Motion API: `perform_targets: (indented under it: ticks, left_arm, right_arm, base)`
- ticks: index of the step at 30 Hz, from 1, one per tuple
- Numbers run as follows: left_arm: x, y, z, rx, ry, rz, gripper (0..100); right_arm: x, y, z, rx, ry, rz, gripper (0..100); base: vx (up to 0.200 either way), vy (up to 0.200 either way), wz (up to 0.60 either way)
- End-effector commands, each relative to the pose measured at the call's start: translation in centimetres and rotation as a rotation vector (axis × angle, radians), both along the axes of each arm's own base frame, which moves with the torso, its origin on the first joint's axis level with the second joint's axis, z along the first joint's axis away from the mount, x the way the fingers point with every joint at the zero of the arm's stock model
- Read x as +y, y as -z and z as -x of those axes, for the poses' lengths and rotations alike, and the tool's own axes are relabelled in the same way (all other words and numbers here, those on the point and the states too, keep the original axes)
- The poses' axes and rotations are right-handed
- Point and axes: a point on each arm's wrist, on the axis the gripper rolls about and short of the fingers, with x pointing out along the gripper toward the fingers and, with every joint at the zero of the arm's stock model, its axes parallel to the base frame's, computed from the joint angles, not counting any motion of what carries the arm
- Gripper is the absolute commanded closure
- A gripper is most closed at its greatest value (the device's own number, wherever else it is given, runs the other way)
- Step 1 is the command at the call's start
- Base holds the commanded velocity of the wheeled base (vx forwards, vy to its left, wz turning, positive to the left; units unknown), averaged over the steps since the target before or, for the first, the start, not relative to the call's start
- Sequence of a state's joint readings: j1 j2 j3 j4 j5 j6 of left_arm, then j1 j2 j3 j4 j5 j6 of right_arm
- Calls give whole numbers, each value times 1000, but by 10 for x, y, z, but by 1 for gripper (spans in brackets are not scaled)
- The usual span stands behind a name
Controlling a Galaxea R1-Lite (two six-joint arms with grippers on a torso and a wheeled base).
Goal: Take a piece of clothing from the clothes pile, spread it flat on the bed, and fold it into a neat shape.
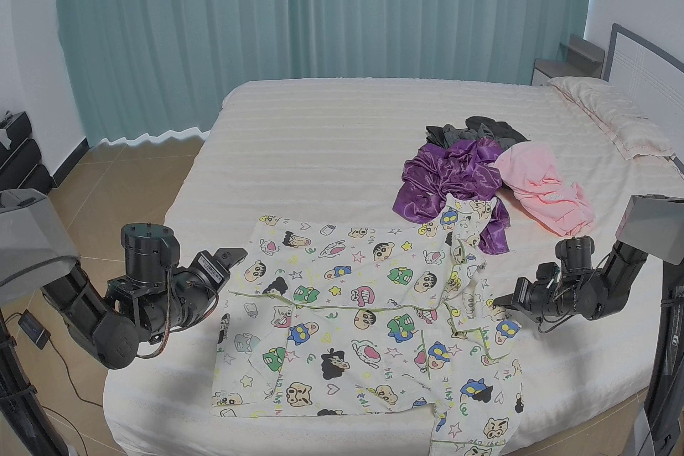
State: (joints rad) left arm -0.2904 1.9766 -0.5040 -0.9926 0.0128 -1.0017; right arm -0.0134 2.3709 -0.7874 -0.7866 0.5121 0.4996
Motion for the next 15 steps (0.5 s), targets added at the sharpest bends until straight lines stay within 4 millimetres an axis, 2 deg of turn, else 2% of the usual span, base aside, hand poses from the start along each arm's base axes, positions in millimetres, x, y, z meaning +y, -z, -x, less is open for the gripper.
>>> perform_targets:
  ticks: [1, 5, 9, 15]
  left_arm:
    - [0, 0, 1, 0, 0, -1, 0]
    - [2, 3, 5, 17, -2, -8, 0]
    - [2, 7, 7, 35, 2, -19, 0]
    - [2, 15, 12, 69, 9, -29, 0]
  right_arm:
    - [-2, 0, 1, 1, 10, -1, 100]
    - [-12, -19, 6, -75, 76, 11, 100]
    - [-27, -31, 23, -132, 142, 31, 100]
    - [-55, -24, 40, -127, 285, 97, 100]
  base:
    - [0, 0, 0]
    - [0, 0, 0]
    - [0, 0, 0]
    - [0, 0, 0]
